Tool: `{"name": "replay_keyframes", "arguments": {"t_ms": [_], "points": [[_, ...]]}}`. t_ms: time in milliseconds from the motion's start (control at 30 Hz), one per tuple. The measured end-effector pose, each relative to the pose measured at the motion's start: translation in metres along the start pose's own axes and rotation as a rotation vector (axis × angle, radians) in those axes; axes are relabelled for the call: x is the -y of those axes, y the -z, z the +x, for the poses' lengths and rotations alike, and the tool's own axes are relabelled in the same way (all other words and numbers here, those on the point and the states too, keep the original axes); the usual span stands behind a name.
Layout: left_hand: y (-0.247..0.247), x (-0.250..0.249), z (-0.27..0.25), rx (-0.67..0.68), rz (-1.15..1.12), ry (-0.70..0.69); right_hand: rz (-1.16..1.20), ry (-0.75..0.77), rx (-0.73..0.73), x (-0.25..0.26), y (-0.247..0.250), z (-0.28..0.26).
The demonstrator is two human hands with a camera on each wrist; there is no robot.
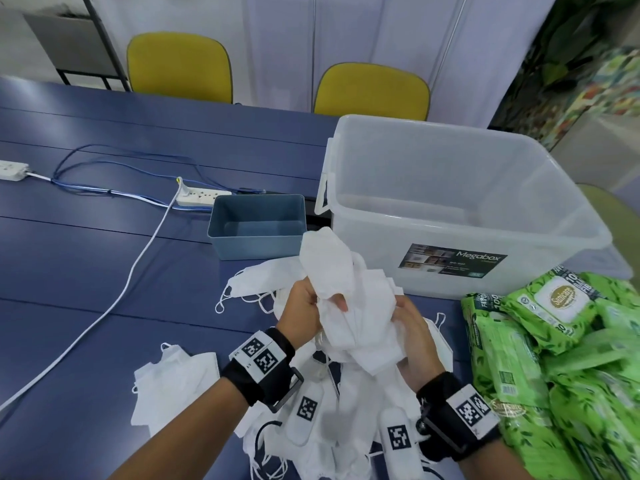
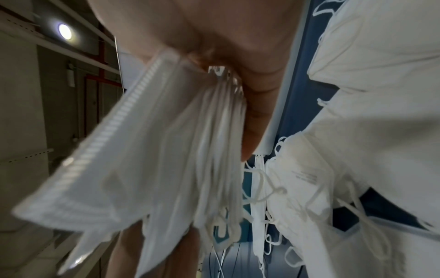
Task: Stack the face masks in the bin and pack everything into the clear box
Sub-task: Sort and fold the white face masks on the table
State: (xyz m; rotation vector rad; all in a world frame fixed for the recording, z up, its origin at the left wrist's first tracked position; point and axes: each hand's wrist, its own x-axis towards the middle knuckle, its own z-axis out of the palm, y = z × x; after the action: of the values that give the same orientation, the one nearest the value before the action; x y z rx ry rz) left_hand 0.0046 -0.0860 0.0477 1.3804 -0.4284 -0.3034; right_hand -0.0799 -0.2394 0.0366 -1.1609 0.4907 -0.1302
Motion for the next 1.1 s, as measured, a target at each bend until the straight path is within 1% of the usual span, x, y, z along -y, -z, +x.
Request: {"name": "replay_keyframes", "arguments": {"t_ms": [67,100,200,267,333,367,467,533,633,733,833,900,967,1033,1100], "points": [[0.001,0.006,0.0,-0.01,0.026,-0.008,0.126,-0.09,0.009,0.002,-0.002,0.001],[0.002,0.008,0.0,-0.014,0.051,-0.002,0.147,-0.105,0.015,0.002,-0.002,0.001],[0.001,0.004,-0.001,-0.016,0.186,-0.009,0.041,-0.02,0.016,-0.001,-0.005,0.0],[0.003,0.002,-0.001,-0.042,0.252,-0.051,-0.024,0.038,-0.017,-0.003,-0.007,-0.001],[0.008,0.005,0.0,-0.056,0.358,-0.118,-0.039,0.058,-0.033,-0.003,-0.006,-0.001],[0.012,0.007,0.001,-0.056,0.38,-0.128,-0.04,0.063,-0.041,-0.004,-0.005,0.0],[0.029,0.013,0.003,-0.104,0.36,-0.114,-0.066,0.073,-0.083,-0.002,0.005,0.003],[0.04,0.017,0.002,-0.101,0.328,-0.116,-0.081,0.08,-0.117,-0.002,0.015,0.006],[0.053,0.015,-0.006,0.0,0.247,-0.022,-0.152,0.1,-0.187,-0.003,0.032,0.01],[0.066,0.018,-0.02,0.128,0.252,0.06,-0.197,0.123,-0.249,-0.007,0.051,0.012],[0.082,0.032,-0.034,0.25,0.361,0.201,-0.231,0.153,-0.296,-0.008,0.069,0.011],[0.083,0.034,-0.041,0.293,0.455,0.267,-0.25,0.191,-0.315,-0.007,0.076,0.009],[0.074,0.031,-0.041,0.304,0.573,0.257,-0.248,0.226,-0.316,-0.007,0.078,0.005],[0.057,0.03,-0.036,0.336,0.684,0.185,-0.282,0.244,-0.294,-0.01,0.079,0.003],[0.035,0.034,-0.028,0.403,0.815,0.1,-0.311,0.242,-0.258,-0.015,0.081,0.002]]}}
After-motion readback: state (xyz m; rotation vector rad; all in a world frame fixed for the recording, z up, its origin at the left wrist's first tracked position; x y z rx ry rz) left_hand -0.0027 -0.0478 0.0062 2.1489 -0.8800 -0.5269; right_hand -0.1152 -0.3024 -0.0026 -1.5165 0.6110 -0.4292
